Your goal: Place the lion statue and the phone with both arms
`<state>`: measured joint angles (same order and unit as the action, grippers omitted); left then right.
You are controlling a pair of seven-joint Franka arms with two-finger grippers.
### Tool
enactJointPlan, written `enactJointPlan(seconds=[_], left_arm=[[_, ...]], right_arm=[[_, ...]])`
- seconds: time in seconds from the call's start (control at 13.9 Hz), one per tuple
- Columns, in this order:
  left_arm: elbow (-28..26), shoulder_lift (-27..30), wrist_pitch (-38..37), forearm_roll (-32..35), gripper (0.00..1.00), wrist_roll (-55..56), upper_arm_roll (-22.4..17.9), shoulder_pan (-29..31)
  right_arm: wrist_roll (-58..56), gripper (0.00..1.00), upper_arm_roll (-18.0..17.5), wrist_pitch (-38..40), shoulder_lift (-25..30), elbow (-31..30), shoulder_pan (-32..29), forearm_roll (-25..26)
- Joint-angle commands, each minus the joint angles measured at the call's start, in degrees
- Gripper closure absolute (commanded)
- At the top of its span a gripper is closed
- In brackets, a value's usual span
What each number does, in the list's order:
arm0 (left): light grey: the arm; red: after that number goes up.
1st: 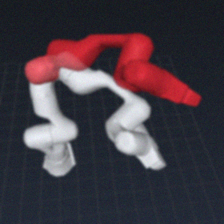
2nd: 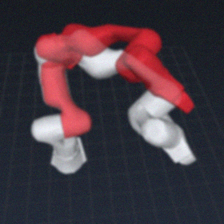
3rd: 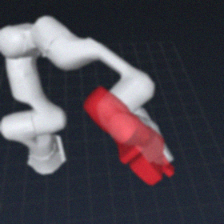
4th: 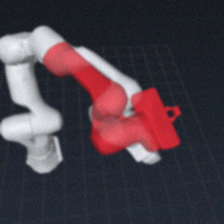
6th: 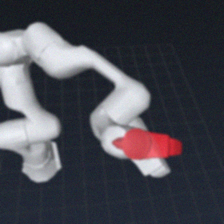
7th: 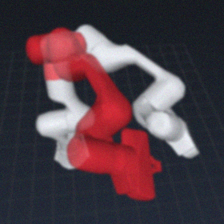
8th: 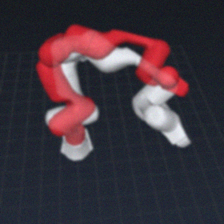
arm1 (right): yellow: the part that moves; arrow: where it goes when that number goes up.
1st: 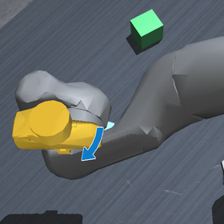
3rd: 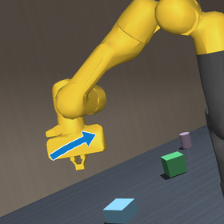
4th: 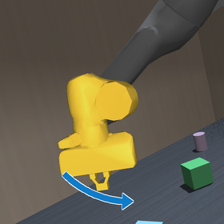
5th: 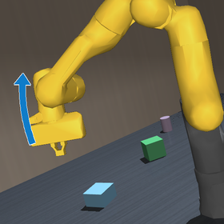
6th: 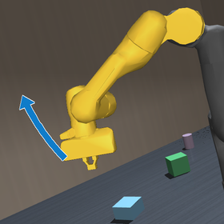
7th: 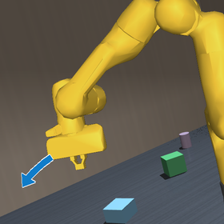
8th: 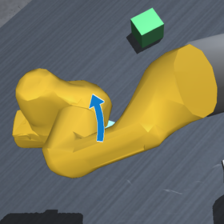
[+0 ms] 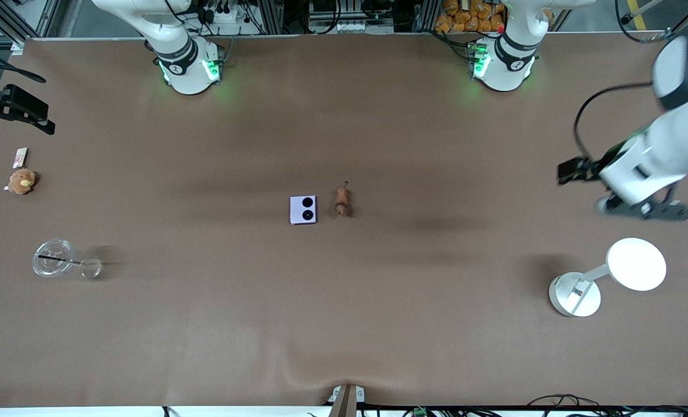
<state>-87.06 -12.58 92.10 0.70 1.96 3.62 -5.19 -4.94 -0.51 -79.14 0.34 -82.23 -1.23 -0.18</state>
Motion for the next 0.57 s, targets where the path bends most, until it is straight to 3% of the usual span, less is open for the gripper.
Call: enactJointPlan(seconds=[0.0, 0.5], left_arm=[[4.09, -5.17, 3.51, -0.7, 0.0, 6.45, -0.1, -3.84], [4.09, -15.62, 8.97, 0.0, 0.0, 28.69, -0.19, -21.24]], right_arm=[[-0.77, 0.0, 0.16, 1.18, -0.69, 1.46, 0.44, 0.89], [-0.95, 0.0, 0.07, 1.36, -0.69, 1.37, -0.09, 0.45]])
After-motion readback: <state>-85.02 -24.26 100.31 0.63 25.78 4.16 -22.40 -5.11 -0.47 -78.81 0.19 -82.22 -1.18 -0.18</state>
